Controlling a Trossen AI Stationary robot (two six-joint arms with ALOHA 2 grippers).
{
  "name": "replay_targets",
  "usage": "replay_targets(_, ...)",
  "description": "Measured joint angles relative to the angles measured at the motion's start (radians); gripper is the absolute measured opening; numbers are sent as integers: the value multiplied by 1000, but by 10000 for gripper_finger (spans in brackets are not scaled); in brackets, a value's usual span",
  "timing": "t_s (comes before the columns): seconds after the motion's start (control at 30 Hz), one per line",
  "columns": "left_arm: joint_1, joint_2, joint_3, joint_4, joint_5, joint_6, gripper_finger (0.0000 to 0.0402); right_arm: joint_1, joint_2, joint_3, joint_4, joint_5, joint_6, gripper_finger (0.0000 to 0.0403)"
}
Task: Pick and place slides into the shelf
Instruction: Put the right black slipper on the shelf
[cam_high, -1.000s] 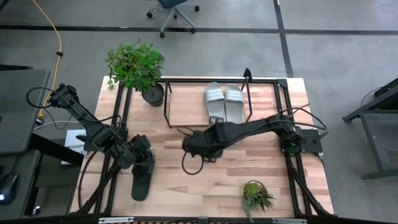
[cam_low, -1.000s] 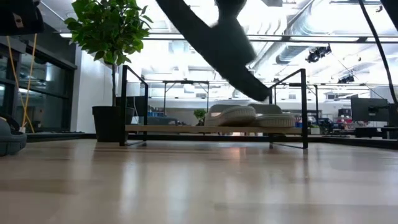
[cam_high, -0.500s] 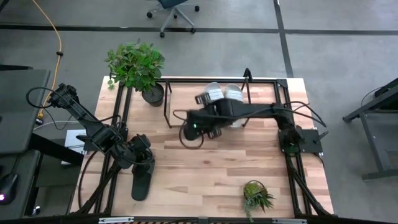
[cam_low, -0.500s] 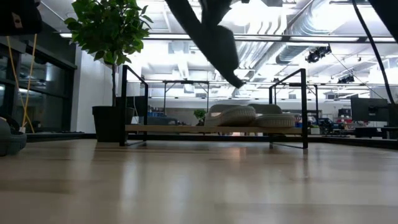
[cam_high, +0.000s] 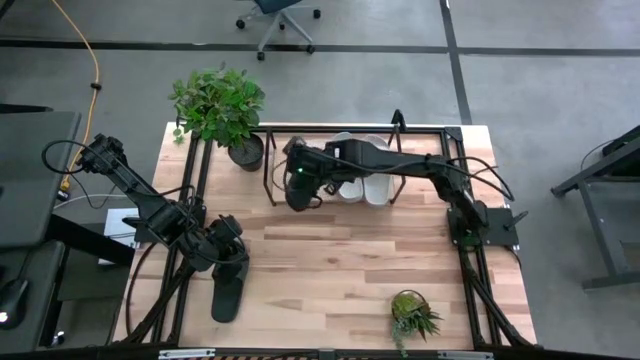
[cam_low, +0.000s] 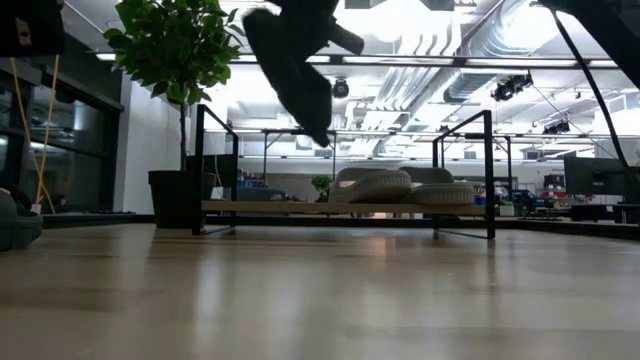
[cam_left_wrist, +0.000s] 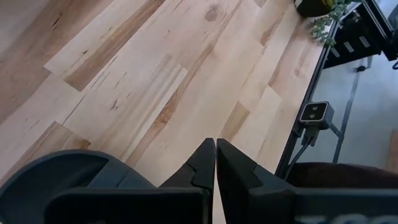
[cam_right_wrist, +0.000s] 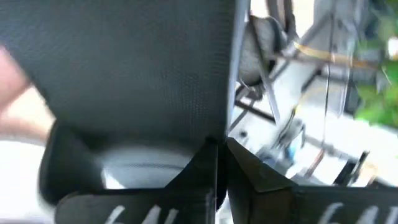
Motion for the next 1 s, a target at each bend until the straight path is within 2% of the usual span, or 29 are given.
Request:
replay_targets(0.1, 0, 0, 0, 0, -1, -7, 5, -8, 20, 0, -10, -6, -148, 0)
replay_targets(0.3, 0, 0, 0, 1, -2, -23, 5, -38, 49, -1, 25, -4, -335, 0)
replay_targets(0.5, 0, 0, 0, 2, -2, -28, 5, -66, 61, -1, 122, -36, -415, 0)
replay_targets(0.67, 0, 0, 0, 1, -1, -45, 5, -90, 87, -1, 118, -102, -495, 0)
replay_targets(0.83, 0, 0, 0, 3, 0, -52, 5, -105, 124, 0, 150, -88, -558, 0)
replay_targets(1.0, 0, 0, 0, 10, 2, -63, 5, -113, 158, 0, 185, -123, -605, 0)
